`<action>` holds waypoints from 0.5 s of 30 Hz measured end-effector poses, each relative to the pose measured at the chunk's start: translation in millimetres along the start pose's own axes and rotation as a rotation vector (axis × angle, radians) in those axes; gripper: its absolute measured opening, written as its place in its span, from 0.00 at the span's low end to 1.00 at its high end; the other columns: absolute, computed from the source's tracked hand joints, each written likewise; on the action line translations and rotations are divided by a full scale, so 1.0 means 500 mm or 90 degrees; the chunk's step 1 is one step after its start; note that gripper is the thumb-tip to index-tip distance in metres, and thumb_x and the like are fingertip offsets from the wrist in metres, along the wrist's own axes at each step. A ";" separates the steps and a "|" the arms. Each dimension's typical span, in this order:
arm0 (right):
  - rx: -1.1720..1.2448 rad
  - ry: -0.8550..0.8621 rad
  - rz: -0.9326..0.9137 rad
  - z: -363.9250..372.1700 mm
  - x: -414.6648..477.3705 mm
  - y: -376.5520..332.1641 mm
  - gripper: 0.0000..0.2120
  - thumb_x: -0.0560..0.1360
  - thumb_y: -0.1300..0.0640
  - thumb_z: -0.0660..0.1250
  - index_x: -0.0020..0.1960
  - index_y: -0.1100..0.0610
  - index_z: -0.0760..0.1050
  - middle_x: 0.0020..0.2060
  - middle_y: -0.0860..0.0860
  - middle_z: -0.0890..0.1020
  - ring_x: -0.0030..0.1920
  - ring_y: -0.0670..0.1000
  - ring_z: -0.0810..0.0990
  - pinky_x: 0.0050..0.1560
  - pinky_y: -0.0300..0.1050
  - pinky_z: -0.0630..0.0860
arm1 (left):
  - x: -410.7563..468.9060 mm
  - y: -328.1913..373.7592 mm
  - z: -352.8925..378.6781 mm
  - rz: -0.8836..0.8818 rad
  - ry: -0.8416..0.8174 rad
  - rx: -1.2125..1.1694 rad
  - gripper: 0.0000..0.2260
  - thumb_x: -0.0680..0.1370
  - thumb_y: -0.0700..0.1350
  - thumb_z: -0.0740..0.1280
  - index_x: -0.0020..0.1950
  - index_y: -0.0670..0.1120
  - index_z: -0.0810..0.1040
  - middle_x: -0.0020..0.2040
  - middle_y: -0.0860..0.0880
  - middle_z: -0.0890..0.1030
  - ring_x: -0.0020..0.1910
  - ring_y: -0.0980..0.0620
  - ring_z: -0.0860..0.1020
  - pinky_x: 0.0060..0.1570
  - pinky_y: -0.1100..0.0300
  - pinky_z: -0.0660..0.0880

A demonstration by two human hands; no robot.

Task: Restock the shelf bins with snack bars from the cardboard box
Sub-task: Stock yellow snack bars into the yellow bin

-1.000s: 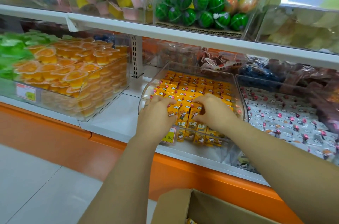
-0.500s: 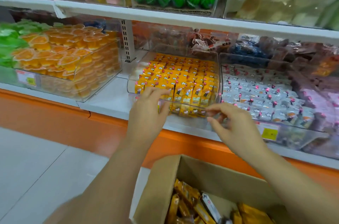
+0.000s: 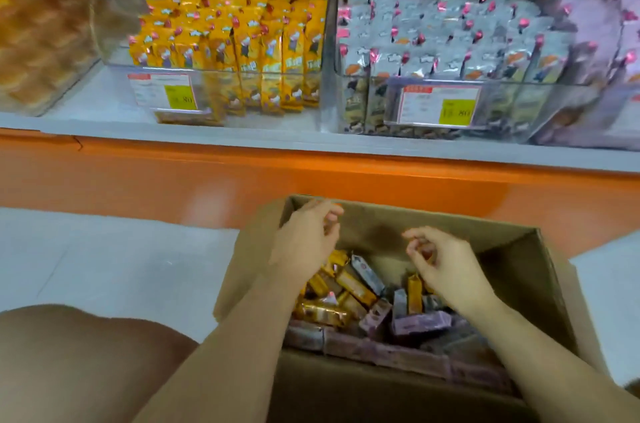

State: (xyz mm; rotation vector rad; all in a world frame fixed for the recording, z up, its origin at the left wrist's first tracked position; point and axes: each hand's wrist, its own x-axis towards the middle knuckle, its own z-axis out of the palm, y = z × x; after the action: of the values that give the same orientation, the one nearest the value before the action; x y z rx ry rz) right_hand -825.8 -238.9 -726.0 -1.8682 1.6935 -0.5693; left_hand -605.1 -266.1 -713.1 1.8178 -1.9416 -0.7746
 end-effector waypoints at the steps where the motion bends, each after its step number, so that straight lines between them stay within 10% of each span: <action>1: -0.001 -0.028 0.036 0.014 -0.002 0.021 0.14 0.74 0.64 0.67 0.57 0.52 0.77 0.42 0.44 0.79 0.42 0.42 0.78 0.47 0.37 0.75 | 0.004 -0.011 0.024 -0.016 -0.020 -0.007 0.11 0.78 0.43 0.64 0.60 0.52 0.77 0.54 0.55 0.78 0.48 0.59 0.75 0.51 0.59 0.76; 10: -0.011 -0.208 0.139 0.142 0.036 0.110 0.18 0.75 0.59 0.67 0.65 0.53 0.72 0.48 0.47 0.78 0.53 0.49 0.78 0.52 0.37 0.71 | 0.035 -0.106 0.160 -0.235 -0.087 -0.042 0.18 0.79 0.39 0.63 0.69 0.45 0.70 0.62 0.43 0.75 0.60 0.45 0.75 0.59 0.59 0.68; 15: 0.061 -0.317 0.185 0.214 0.073 0.110 0.24 0.75 0.57 0.68 0.70 0.53 0.67 0.63 0.51 0.76 0.63 0.51 0.75 0.59 0.40 0.71 | 0.039 -0.154 0.207 -0.305 -0.102 -0.045 0.27 0.78 0.39 0.64 0.75 0.48 0.60 0.76 0.45 0.53 0.74 0.46 0.58 0.70 0.59 0.57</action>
State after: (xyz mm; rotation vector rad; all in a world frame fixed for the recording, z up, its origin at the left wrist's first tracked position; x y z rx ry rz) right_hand -794.9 -265.7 -844.8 -1.4977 1.5247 -0.0546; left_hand -609.5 -272.4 -843.1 2.2682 -1.5491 -1.1498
